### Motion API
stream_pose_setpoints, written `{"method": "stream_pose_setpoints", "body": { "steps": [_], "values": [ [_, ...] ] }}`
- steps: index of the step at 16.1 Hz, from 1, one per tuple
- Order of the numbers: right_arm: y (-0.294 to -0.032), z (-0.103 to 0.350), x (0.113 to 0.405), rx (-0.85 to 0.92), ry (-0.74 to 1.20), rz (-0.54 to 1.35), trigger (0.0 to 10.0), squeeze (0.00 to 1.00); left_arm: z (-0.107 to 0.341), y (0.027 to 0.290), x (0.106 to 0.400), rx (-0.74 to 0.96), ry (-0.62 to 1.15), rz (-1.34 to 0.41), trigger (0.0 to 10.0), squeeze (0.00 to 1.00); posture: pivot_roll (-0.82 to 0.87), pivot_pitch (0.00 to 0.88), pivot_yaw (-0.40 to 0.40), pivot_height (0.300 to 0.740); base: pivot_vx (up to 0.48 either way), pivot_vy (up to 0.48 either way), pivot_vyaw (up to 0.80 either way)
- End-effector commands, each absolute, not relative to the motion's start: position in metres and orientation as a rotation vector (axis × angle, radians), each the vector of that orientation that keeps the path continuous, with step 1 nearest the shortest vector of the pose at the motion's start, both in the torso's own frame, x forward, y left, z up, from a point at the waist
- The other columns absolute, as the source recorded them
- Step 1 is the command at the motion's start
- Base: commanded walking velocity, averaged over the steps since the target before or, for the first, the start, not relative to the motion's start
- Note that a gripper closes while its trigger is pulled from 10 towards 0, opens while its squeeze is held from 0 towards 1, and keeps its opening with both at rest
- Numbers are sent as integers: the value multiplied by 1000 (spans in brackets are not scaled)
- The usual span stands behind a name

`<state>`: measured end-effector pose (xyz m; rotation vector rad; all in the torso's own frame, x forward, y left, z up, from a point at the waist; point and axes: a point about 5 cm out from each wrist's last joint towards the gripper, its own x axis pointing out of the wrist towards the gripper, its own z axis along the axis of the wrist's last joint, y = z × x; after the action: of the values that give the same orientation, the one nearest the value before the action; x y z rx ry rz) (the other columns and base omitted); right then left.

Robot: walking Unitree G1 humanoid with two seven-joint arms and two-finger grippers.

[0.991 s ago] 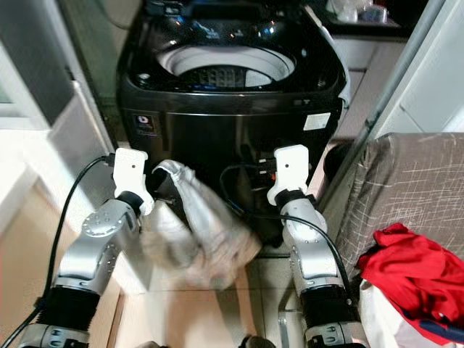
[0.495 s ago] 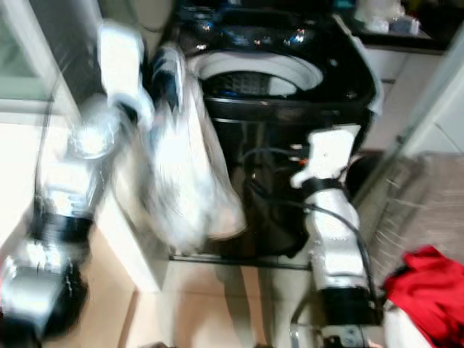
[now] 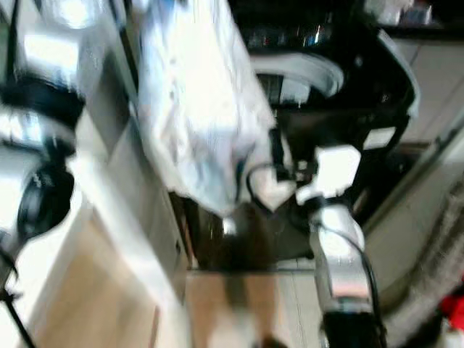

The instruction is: Clothes washing

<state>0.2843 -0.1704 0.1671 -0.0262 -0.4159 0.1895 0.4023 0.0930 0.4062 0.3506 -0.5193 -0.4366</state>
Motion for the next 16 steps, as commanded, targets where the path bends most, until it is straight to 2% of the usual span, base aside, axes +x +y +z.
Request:
{"method": "stream_pose_setpoints", "body": {
  "steps": [1, 3, 5, 7, 9, 13, 16],
  "values": [
    [-169, 176, 278, 6, -443, 219, 10000, 0, 438, 83, 393, 419, -618, -424, 10000, 0, -209, 0, 92, 740, 424, 0, 0],
    [-168, 186, 263, 24, -471, 274, 10000, 0, 458, 75, 389, 446, -644, -411, 10000, 0, -232, 0, 104, 740, 428, 0, 0],
    [-174, 179, 241, -28, -439, 260, 10000, 0, 473, 46, 380, 447, -662, -438, 10000, 0, -279, 0, 125, 740, 452, 0, 0],
    [-171, 173, 236, -24, -416, 219, 10000, 0, 452, 20, 381, 402, -608, -535, 10000, 0, -299, 0, 156, 740, 0, 0, 0],
    [-170, 173, 239, -9, -419, 191, 10000, 0, 422, 7, 387, 368, -539, -623, 10000, 0, -306, 0, 164, 740, 141, -193, 0],
    [-167, 174, 246, 5, -409, 178, 10000, 0, 398, 15, 397, 302, -467, -591, 10000, 0, -303, 0, 154, 740, 321, -352, 0],
    [-159, 173, 252, 0, -399, 215, 10000, 0, 391, 38, 406, 223, -432, -504, 10000, 0, -281, 0, 130, 740, 442, 0, 0]
  ]
}}
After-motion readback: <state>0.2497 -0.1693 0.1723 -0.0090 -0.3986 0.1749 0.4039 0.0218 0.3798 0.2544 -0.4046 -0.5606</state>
